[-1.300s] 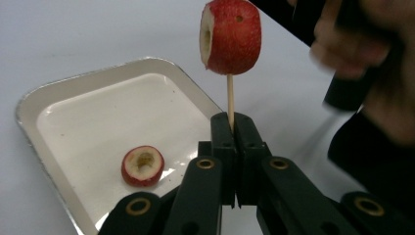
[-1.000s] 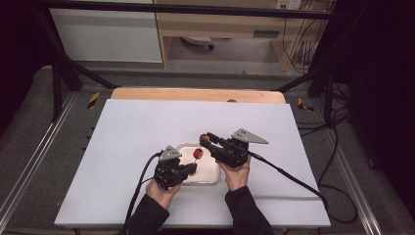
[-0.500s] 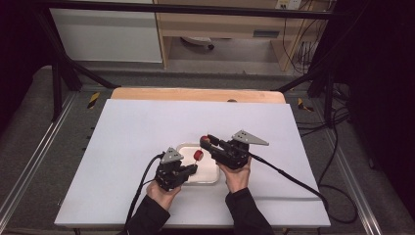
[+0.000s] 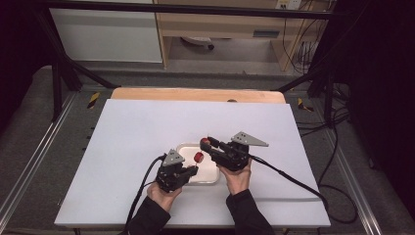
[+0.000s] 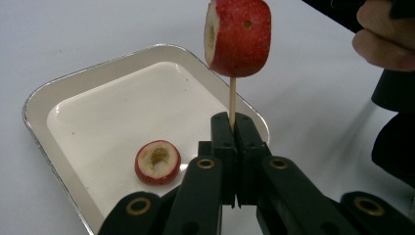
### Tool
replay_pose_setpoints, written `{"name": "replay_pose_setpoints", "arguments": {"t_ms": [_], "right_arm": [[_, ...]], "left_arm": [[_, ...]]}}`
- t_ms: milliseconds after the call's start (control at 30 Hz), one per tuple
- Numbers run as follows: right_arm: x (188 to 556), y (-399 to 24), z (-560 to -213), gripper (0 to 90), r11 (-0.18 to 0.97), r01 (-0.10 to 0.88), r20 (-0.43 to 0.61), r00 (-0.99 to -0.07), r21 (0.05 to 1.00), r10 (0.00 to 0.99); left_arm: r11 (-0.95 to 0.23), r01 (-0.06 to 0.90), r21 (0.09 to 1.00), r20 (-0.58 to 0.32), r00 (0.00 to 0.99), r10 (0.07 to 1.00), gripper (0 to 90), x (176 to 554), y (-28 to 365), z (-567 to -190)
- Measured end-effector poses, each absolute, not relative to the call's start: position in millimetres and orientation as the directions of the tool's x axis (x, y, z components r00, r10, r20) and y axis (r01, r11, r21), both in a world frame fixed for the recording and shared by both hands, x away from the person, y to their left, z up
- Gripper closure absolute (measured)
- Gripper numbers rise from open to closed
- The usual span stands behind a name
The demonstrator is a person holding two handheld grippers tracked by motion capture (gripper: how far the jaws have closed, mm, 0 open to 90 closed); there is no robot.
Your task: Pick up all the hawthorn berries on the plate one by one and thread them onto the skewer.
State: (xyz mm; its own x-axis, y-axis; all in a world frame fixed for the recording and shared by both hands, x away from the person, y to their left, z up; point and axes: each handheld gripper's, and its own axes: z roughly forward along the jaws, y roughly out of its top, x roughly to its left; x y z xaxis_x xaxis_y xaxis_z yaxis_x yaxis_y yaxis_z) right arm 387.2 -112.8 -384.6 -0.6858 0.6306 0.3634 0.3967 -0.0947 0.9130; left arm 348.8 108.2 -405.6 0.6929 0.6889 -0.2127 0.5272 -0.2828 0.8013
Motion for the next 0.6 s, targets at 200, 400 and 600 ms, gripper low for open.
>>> {"name": "replay_pose_setpoints", "arguments": {"t_ms": [200,400,600], "right_arm": [[386,-114,-383,61.6,-0.093,0.395,0.363,-0.694,0.914,0.622],[386,-114,-384,61.6,-0.093,0.405,0.374,-0.699,0.909,0.610],[382,-100,-389,61.4,-0.021,0.422,0.355,-0.735,0.907,0.577]], "left_arm": [[-0.275,0.522,0.807,-0.217,0.697,0.684,89.1,347,110,-405],[-0.291,0.530,0.796,-0.217,0.699,0.681,89.1,347,107,-406],[-0.252,0.510,0.823,-0.206,0.680,0.704,89.0,349,115,-398]]}}
